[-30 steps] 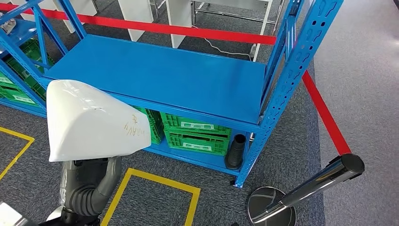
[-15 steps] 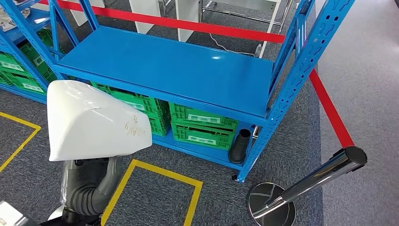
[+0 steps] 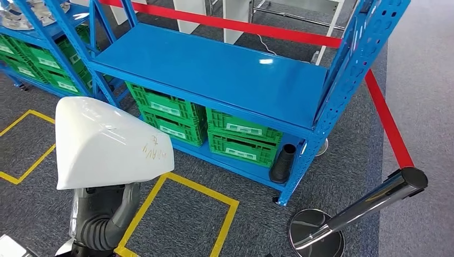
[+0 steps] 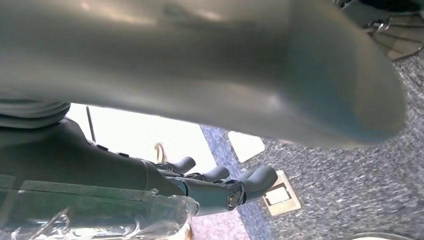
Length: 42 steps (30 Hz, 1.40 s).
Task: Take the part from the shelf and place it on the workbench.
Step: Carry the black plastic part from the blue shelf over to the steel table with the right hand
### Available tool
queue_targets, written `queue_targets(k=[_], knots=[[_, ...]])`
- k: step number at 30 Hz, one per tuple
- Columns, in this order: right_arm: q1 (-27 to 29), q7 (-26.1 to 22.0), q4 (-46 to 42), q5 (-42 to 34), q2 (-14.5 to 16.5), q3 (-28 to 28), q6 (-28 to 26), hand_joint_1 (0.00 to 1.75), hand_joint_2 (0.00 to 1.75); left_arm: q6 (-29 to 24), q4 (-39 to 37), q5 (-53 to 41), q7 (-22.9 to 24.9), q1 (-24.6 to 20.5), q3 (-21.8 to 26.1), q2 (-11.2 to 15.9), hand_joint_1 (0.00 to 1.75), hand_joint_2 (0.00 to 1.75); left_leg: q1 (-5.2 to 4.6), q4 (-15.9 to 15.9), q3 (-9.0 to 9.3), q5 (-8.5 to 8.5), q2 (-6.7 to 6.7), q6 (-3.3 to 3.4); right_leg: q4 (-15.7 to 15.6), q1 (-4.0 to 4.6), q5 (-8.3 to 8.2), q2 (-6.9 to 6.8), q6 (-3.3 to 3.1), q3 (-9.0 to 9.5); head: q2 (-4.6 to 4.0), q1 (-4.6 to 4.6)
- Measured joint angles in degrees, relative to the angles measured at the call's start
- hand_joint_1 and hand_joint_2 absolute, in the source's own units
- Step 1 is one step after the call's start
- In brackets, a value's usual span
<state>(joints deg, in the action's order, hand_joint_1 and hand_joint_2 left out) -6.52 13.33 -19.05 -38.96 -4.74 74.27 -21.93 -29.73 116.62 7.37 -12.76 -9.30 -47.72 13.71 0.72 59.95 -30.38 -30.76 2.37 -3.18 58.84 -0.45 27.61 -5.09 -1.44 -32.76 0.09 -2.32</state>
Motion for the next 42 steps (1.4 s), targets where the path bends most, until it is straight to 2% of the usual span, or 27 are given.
queue_targets(k=[2,4,5,6,8,10,11,12,13,15,16,17,19,20,22,24,26,27,29,31,32,34,36,38,40,41,42], knots=[[-0.1,0.1,0.0,0.0,0.0,0.0,0.1,0.0,0.0,0.0,0.0,0.0,-0.1,0.1,0.0,0.0,1.75,1.75,-0.45,-2.8,1.12,0.41,1.25,0.91,0.1,0.24,-0.31,-0.97,0.7,-0.18,0.0,-0.07],[-0.2,0.1,0.0,0.1,0.0,0.0,0.1,0.0,0.0,-0.1,0.0,0.0,-0.1,0.2,0.0,0.0,1.75,1.75,-0.53,-3.0,0.47,1.07,0.38,1.99,0.1,0.14,-0.55,-1.69,1.45,-0.3,0.0,-0.17],[-0.3,0.1,0.0,0.2,0.0,0.0,0.1,0.0,0.0,-0.2,0.0,0.0,-0.1,0.3,0.0,0.0,1.75,1.75,-0.45,-3.1,0.16,1.48,-0.08,2.43,0.4,0.03,-0.06,-0.99,1.79,-0.45,0.0,-0.19],[-0.3,0.2,0.0,0.2,-0.1,0.0,0.1,0.0,0.0,-0.2,0.0,0.1,-0.1,0.3,0.0,0.0,1.75,1.75,-0.34,-3.3,-0.18,1.94,-0.5,2.87,1.4,-0.05,1.13,0.39,2.07,-0.84,0.0,-0.27],[-0.2,0.2,-0.1,0.3,-0.1,0.1,0.2,0.0,0.0,-0.2,0.0,0.1,-0.2,0.3,0.0,-0.1,1.75,1.75,-0.31,-3.4,-1.1,2.77,-1.47,3.43,6.6,-0.13,5.49,3.62,2.3,-2.58,0.0,-0.53],[0.0,0.3,-0.1,0.4,-0.2,0.1,0.2,0.0,0.0,-0.2,0.0,0.1,-0.2,0.3,0.0,-0.1,1.75,1.75,-0.51,-3.2,-2.19,3.47,-2.76,3.68,12.7,-0.09,8.99,4.64,2.19,-4.24,0.0,-0.72],[0.1,0.3,-0.1,0.4,-0.2,0.1,0.2,0.0,0.0,-0.2,0.0,0.1,-0.2,0.3,0.0,-0.1,1.75,1.75,-0.6,-3.0,-2.75,3.78,-3.46,3.68,13.6,-0.06,9.21,4.74,2.08,-4.15,0.0,-0.74],[0.1,0.3,-0.1,0.4,-0.2,0.1,0.2,0.0,0.0,-0.2,0.0,0.1,-0.2,0.3,-0.1,-0.1,1.75,1.75,-0.65,-2.8,-3.31,4.06,-4.19,3.61,12.7,-0.04,8.42,4.86,1.93,-3.23,0.0,-0.81],[0.1,0.3,-0.1,0.4,-0.3,0.1,0.3,0.0,0.0,-0.2,0.0,0.1,-0.2,0.4,-0.1,-0.1,1.75,1.75,-0.66,-2.6,-3.85,4.32,-4.92,3.48,10.0,-0.03,6.83,5.22,1.73,-1.52,0.0,-0.92],[0.0,0.3,-0.1,0.4,-0.3,0.1,0.3,0.0,0.0,-0.2,0.0,0.2,-0.2,0.3,-0.1,-0.1,1.75,1.75,-0.64,-2.0,-4.9,4.78,-6.24,3.06,3.3,-0.1,4.21,7.64,1.26,2.05,0.0,-1.17],[0.0,0.3,-0.1,0.4,-0.4,0.1,0.3,0.0,0.0,-0.2,0.0,0.2,-0.2,0.3,-0.1,-0.1,1.75,1.75,-0.58,-1.7,-5.44,5.09,-6.87,2.74,1.0,-0.09,3.6,8.72,1.12,3.06,0.01,-1.26],[0.0,0.3,-0.1,0.4,-0.4,0.1,0.3,0.0,0.0,-0.2,0.0,0.2,-0.2,0.3,-0.1,-0.1,1.75,1.75,-0.46,-1.6,-5.93,5.43,-7.48,2.38,0.0,-0.04,3.51,9.45,1.01,3.37,0.01,-1.28],[0.1,0.3,-0.1,0.4,-0.4,0.1,0.3,0.0,0.0,-0.2,0.0,0.1,-0.2,0.4,-0.1,-0.1,1.75,1.75,-0.17,-1.6,-6.59,6.13,-8.74,1.61,-0.3,0.01,3.18,8.6,0.65,3.2,0.01,-1.28],[0.1,0.3,-0.2,0.4,-0.4,0.1,0.3,0.0,0.0,-0.2,0.0,0.2,-0.2,0.4,-0.1,-0.1,1.75,1.75,-0.18,-1.4,-6.84,5.98,-8.52,1.26,-0.5,-0.06,2.86,7.87,0.33,3.15,0.0,-1.24],[0.0,0.4,-0.2,0.4,-0.5,0.2,0.4,0.0,0.0,-0.1,0.0,0.3,-0.2,0.5,0.0,0.0,1.75,1.75,-0.23,1.3,-8.02,3.64,-6.39,0.54,-0.8,-0.29,2.25,6.29,-0.3,3.05,0.0,-0.89],[0.1,0.4,-0.2,0.4,-0.5,0.2,0.4,0.0,0.0,-0.1,0.0,0.4,-0.3,0.6,0.0,0.0,1.75,1.75,-0.03,8.0,-10.25,-0.54,-3.98,-0.14,-0.8,-0.16,2.02,4.68,-0.5,2.82,0.0,-0.57],[0.2,0.4,-0.2,0.4,-0.5,0.2,0.4,0.0,0.0,-0.1,0.0,0.4,-0.3,0.7,0.0,0.0,1.75,1.75,0.31,12.8,-11.17,-2.63,-3.36,-0.59,-0.6,-0.14,1.87,3.18,-0.41,2.45,0.0,-0.55],[0.2,0.4,-0.2,0.4,-0.5,0.2,0.4,0.0,0.0,-0.1,0.0,0.5,-0.3,0.7,0.0,0.0,1.75,1.75,0.44,12.4,-10.19,-2.25,-3.25,-0.7,-0.5,-0.18,1.78,2.62,-0.3,2.21,0.0,-0.55],[0.0,0.4,-0.2,0.4,-0.5,0.2,0.3,0.0,0.0,-0.1,-0.1,0.5,-0.3,0.8,0.0,0.0,1.75,1.75,0.59,6.1,-5.47,0.21,-2.99,-0.61,-0.3,-0.26,1.59,1.84,-0.05,1.83,0.0,-0.55],[-0.2,0.4,-0.2,0.4,-0.5,0.2,0.2,0.0,0.0,-0.1,0.0,0.5,-0.3,0.8,0.0,0.0,1.75,1.75,0.36,-0.3,-1.42,1.57,-2.53,0.03,-0.1,-0.09,1.36,1.49,0.47,1.45,0.0,-0.59],[-0.2,0.4,-0.2,0.4,-0.5,0.2,0.2,0.0,0.0,-0.1,0.0,0.5,-0.4,0.8,0.0,0.0,1.75,1.75,0.19,-1.9,-0.68,1.65,-2.35,0.48,0.0,-0.04,1.16,1.42,0.83,1.26,0.0,-0.68],[-0.3,0.4,-0.2,0.4,-0.5,0.2,0.1,0.0,0.0,-0.1,0.0,0.5,-0.4,1.0,0.0,0.0,1.75,1.75,-0.12,-2.3,-1.01,1.88,-2.29,1.44,-0.2,-0.09,0.64,1.38,1.67,0.92,0.0,-0.81],[-0.3,0.4,-0.2,0.4,-0.4,0.2,0.1,0.0,0.0,-0.1,0.0,0.5,-0.4,1.0,0.0,0.0,1.75,1.75,-0.08,-2.8,-1.33,2.53,-2.25,2.33,0.5,-0.28,1.44,2.31,2.35,0.42,0.0,-0.95],[-0.3,0.4,-0.2,0.4,-0.4,0.2,0.1,0.0,0.0,-0.1,0.0,0.5,-0.4,0.9,-0.1,-0.1,1.75,1.75,-0.01,-3.1,-1.72,3.13,-2.19,3.07,4.9,-0.37,4.96,3.93,2.64,-1.38,0.0,-1.38],[-0.1,0.4,-0.2,0.4,-0.4,0.2,0.2,0.0,0.0,-0.1,0.0,0.5,-0.4,1.0,-0.1,-0.1,1.75,1.75,-0.25,-3.1,-2.26,3.47,-2.25,3.53,11.8,-0.36,8.63,4.66,2.67,-3.92,0.0,-1.77],[0.0,0.4,-0.2,0.4,-0.4,0.2,0.2,0.0,0.0,-0.1,0.0,0.5,-0.4,1.0,-0.1,-0.1,1.75,1.75,-0.4,-2.9,-2.54,3.59,-2.32,3.64,13.9,-0.34,9.23,4.71,2.63,-4.57,0.0,-1.85],[0.0,0.4,-0.2,0.4,-0.5,0.2,0.2,0.0,0.0,-0.1,0.0,0.5,-0.4,1.0,-0.1,-0.1,1.75,1.75,-0.5,-2.8,-2.81,3.67,-2.4,3.67,14.1,-0.31,8.73,4.72,2.55,-4.36,0.0,-1.91]])
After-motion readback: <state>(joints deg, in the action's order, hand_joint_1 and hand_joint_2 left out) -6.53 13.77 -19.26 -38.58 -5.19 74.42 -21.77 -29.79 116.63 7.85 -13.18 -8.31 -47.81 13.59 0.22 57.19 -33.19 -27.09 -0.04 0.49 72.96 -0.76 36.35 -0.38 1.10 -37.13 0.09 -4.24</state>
